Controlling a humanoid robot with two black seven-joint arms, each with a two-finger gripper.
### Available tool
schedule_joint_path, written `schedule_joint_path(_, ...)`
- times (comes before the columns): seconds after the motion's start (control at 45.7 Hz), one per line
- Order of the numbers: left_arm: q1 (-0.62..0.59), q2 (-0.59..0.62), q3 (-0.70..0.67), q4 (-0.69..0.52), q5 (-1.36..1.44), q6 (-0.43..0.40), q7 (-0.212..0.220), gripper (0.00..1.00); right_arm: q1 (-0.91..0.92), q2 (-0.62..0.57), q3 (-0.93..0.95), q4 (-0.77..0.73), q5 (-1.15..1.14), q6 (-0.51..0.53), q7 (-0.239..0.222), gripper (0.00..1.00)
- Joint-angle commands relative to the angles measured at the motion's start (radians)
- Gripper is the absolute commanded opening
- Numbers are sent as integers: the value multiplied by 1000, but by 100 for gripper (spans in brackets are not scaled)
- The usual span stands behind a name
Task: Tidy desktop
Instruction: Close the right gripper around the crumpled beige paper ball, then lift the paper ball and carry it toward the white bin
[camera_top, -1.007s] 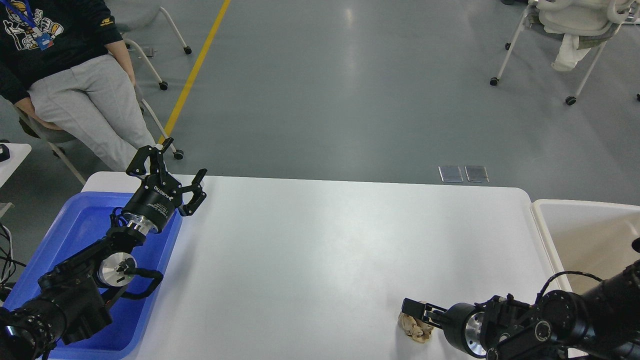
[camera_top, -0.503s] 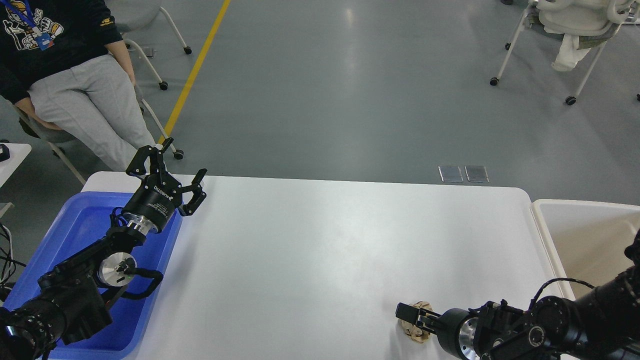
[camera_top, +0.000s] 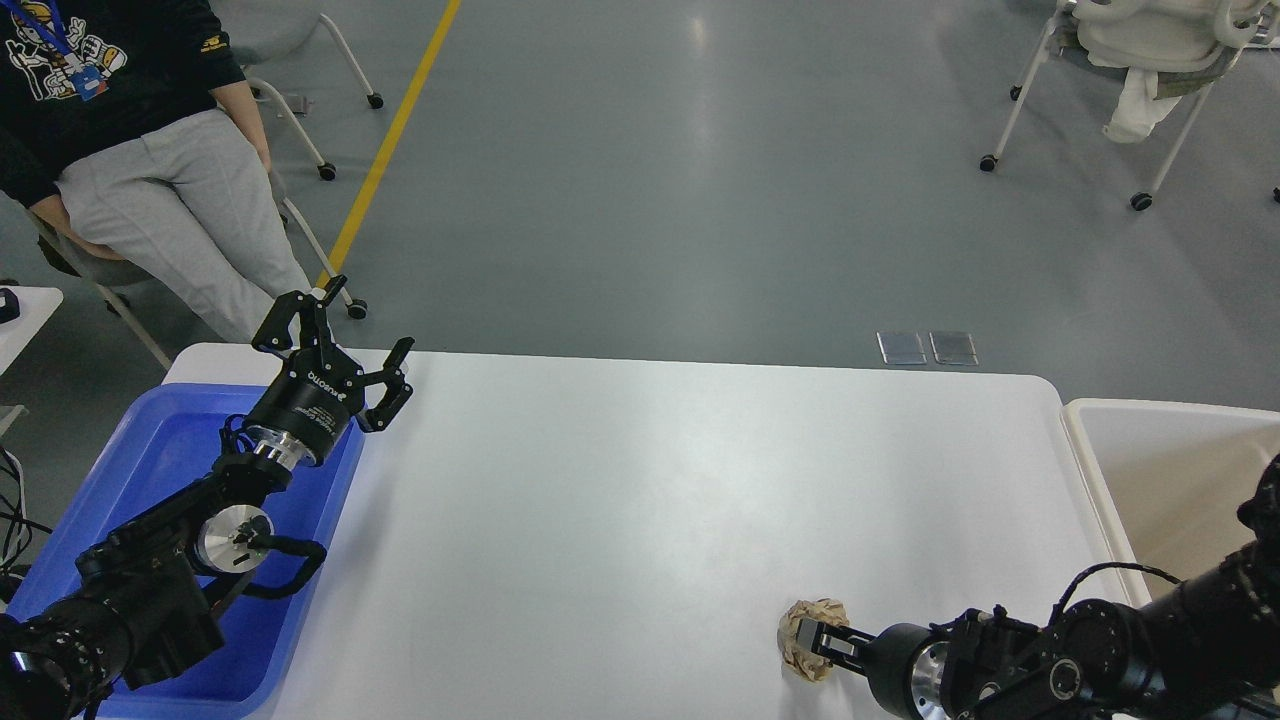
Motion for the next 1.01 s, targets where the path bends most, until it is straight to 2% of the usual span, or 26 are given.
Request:
schedule_joint_path(0.0,0,0,0,0,0,0,0,100,-8,2,3,-12,-3,8,2,14)
schedule_joint_path(0.044,0,0,0,0,0,0,0,100,-8,2,6,-10,-1,8,2,2)
schedule_joint_path(0.066,0,0,0,0,0,0,0,100,-8,2,9,-10,-1,8,2,0)
schedule_joint_path(0.219,0,0,0,0,0,0,0,100,0,-24,40,-5,2,8,5,0)
schedule_joint_path(0.46,0,0,0,0,0,0,0,100,53,-123,69,51,1,22,66,0)
schedule_joint_path(0.7,0,0,0,0,0,0,0,100,145,-274,98,105,-1,132,106,0)
schedule_joint_path(0.853,0,0,0,0,0,0,0,100,219,-364,98,157,-3,186,115,0)
schedule_joint_path(0.985,0,0,0,0,0,0,0,100,294,-468,98,188,-4,276,118,0)
